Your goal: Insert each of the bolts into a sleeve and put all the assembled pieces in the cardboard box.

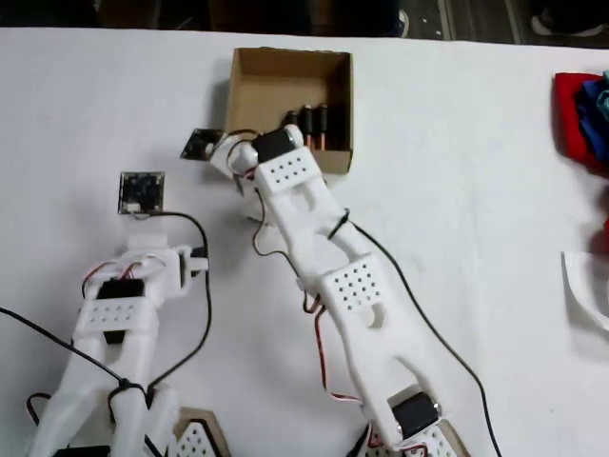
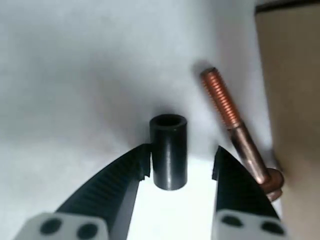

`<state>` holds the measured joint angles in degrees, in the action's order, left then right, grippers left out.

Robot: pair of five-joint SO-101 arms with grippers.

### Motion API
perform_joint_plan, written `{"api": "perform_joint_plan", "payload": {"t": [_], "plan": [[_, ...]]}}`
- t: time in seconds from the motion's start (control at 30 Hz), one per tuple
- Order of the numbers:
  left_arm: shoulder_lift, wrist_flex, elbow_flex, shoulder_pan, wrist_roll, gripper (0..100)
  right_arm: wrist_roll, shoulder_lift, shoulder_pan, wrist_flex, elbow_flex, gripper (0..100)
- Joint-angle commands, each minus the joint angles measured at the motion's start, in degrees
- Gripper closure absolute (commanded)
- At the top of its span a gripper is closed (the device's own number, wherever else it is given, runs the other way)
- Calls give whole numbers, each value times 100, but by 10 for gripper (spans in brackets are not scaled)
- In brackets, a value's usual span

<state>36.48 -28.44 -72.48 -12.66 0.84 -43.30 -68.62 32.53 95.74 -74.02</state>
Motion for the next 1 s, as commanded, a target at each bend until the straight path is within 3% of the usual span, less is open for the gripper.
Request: {"api": "perform_joint_plan", "payload": {"t": [0.0,0.03,0.1,0.33,0.47,0.73,0.97], "plan": [[18,105,75,-70,-35,740,-9,48,75,-22,-141,961],[18,105,75,-70,-35,740,0,48,66,-22,-141,993],[18,105,75,-70,-35,740,202,57,31,-13,-149,967],[18,105,75,-70,-35,740,2154,497,-488,593,-703,978],[18,105,75,-70,-35,740,3015,998,-866,593,-158,978],[18,105,75,-70,-35,740,3622,3196,-1218,435,3684,978],[18,105,75,-70,-35,740,3622,4664,-1341,-1631,6884,978]]}}
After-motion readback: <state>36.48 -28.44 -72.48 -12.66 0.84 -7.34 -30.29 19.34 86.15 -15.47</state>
